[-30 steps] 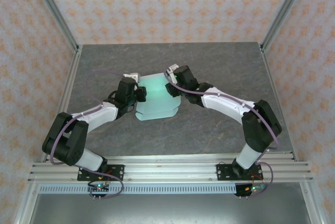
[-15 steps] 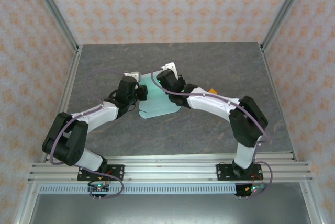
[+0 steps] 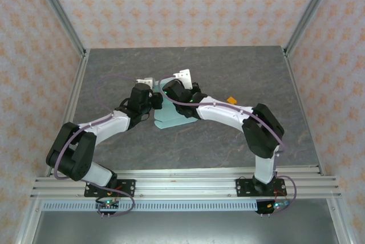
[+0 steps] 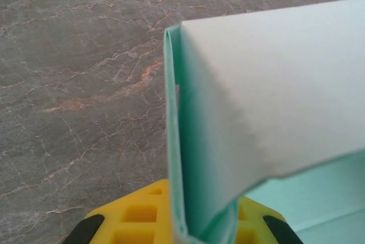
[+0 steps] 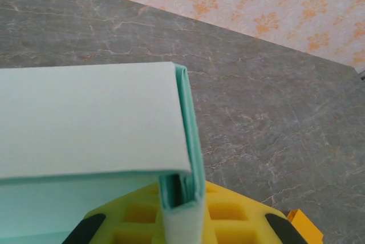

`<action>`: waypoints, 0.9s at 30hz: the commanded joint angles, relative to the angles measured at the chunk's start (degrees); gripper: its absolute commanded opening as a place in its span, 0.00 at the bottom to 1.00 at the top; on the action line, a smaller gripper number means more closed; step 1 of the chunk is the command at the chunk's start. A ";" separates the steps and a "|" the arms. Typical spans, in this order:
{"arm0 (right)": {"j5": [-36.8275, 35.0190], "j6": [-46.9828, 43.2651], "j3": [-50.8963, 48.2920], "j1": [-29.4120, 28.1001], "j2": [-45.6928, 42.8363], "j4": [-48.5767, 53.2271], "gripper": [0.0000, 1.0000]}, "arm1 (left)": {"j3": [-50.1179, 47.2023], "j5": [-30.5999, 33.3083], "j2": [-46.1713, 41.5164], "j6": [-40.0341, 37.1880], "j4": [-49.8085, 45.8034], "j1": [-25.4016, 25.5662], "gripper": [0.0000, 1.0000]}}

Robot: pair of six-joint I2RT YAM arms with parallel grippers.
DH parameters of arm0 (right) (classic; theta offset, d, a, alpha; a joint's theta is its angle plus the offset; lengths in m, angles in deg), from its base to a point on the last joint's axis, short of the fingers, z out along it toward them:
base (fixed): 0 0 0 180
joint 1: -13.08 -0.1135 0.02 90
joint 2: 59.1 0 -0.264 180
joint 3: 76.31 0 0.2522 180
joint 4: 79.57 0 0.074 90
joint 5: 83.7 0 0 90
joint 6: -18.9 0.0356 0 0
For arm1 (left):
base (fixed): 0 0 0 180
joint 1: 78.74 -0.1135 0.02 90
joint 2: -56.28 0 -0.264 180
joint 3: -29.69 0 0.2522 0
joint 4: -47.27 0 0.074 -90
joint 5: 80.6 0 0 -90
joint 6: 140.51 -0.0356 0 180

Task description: Fold the paper box

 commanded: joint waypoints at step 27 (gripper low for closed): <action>24.08 1.04 -2.28 1.74 -5.93 1.70 0.64 | 3.15 4.50 1.49 -0.09 -5.13 -0.07 0.00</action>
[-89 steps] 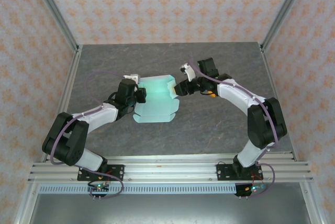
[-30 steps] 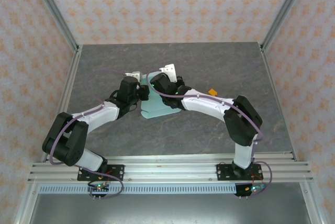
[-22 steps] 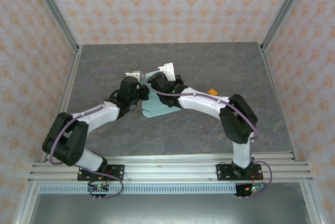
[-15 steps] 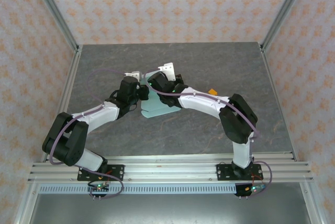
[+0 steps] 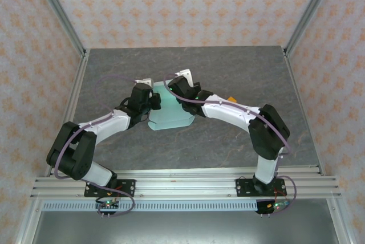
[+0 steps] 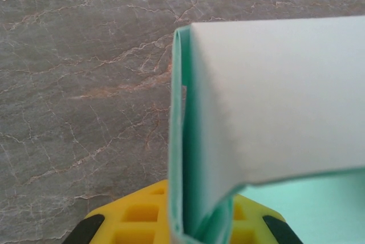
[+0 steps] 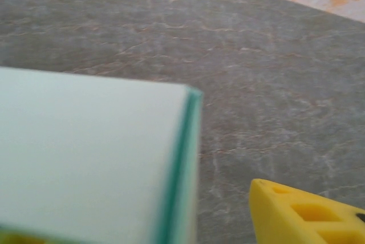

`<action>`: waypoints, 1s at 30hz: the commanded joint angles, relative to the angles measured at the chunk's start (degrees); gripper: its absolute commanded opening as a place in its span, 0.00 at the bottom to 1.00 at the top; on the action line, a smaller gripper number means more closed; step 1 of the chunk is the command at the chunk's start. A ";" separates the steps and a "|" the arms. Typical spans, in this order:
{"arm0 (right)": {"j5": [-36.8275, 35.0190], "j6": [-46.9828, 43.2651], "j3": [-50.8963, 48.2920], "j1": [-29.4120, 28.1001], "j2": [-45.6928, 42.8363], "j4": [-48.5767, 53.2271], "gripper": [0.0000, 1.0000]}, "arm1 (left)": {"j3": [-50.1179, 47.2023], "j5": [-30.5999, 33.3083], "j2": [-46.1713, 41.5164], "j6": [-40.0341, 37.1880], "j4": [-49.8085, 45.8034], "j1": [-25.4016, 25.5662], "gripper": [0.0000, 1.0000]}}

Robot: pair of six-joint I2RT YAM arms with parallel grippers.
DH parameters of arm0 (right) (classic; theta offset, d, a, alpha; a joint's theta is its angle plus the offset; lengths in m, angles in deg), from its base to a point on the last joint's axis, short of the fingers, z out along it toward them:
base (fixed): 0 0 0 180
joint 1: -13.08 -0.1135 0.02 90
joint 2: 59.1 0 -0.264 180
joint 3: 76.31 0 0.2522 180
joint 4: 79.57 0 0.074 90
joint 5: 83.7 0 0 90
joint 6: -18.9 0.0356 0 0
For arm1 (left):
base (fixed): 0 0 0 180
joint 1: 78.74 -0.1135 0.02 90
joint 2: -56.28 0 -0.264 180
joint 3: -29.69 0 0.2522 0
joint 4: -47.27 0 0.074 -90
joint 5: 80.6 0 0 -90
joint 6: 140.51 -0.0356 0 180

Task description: Fold the paper box

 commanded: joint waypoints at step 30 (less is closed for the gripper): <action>18.53 4.37 -23.95 5.56 -29.87 2.37 0.75 | 29.21 -2.45 10.96 -23.16 -63.76 -1.00 0.00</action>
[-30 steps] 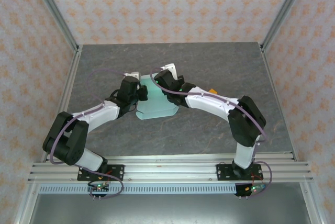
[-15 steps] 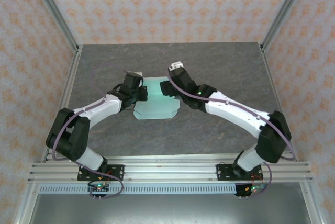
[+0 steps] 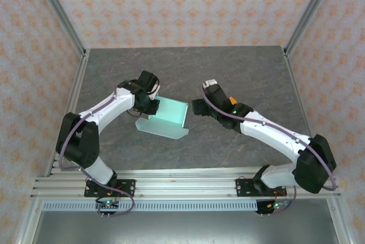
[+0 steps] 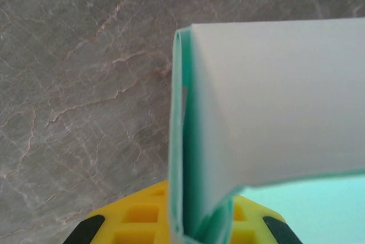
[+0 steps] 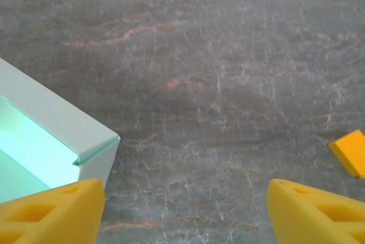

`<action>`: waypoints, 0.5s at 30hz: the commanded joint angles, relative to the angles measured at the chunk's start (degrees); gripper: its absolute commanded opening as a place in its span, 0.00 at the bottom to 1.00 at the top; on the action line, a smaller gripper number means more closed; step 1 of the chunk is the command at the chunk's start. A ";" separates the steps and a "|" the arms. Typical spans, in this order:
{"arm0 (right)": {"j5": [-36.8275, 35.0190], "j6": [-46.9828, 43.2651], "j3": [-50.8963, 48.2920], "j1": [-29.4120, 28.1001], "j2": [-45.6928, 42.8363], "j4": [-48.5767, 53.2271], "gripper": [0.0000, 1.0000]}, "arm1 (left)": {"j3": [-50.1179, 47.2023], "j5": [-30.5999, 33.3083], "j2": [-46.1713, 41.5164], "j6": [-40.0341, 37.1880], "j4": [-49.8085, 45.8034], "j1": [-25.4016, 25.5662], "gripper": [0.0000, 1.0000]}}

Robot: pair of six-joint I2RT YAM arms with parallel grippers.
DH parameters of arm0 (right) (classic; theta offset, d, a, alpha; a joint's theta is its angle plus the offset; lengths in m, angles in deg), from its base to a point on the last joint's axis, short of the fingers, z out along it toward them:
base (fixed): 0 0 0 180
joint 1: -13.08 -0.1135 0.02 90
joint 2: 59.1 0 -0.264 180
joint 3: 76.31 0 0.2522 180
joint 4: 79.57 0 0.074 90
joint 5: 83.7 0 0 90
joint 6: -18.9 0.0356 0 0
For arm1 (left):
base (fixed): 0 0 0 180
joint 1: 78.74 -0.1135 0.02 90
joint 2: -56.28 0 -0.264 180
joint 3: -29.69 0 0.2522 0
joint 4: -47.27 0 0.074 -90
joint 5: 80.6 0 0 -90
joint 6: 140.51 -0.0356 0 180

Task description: Fold the paper box

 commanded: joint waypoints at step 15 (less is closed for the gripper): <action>-2.79 0.87 -2.42 0.38 -0.70 0.57 0.75 | 23.50 -2.97 24.52 -14.82 -24.24 -0.69 0.00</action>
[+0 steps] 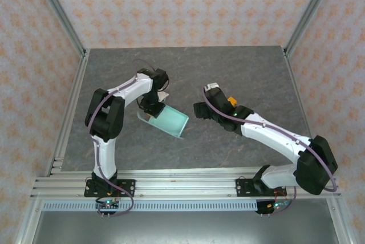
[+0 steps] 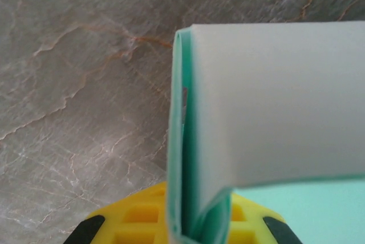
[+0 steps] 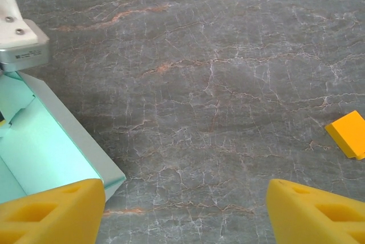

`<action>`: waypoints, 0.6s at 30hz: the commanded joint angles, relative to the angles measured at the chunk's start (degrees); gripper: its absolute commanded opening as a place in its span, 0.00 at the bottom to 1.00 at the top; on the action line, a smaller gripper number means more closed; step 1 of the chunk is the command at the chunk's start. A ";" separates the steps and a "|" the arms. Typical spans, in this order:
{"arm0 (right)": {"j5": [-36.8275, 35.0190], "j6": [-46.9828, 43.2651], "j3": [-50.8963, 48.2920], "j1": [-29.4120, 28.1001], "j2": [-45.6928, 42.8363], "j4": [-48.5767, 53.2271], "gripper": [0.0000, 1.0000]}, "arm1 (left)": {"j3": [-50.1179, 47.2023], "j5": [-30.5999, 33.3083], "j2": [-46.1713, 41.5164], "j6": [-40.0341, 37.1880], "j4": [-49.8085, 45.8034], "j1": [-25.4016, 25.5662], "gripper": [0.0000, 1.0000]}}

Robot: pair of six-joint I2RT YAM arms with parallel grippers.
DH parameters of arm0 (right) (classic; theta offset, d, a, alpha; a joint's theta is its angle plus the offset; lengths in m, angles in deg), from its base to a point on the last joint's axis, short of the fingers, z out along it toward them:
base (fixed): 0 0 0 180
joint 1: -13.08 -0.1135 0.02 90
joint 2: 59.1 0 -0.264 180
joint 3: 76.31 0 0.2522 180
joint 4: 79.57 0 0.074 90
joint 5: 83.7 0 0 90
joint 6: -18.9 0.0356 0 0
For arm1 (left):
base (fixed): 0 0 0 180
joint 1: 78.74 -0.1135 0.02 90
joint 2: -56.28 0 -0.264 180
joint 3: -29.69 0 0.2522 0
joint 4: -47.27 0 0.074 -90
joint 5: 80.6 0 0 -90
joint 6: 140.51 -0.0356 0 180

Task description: Fold the paper box

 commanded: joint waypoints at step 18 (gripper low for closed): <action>-3.41 -0.60 2.21 1.38 3.37 3.08 0.75 | 30.56 -10.58 15.69 -5.53 -9.93 -0.51 0.48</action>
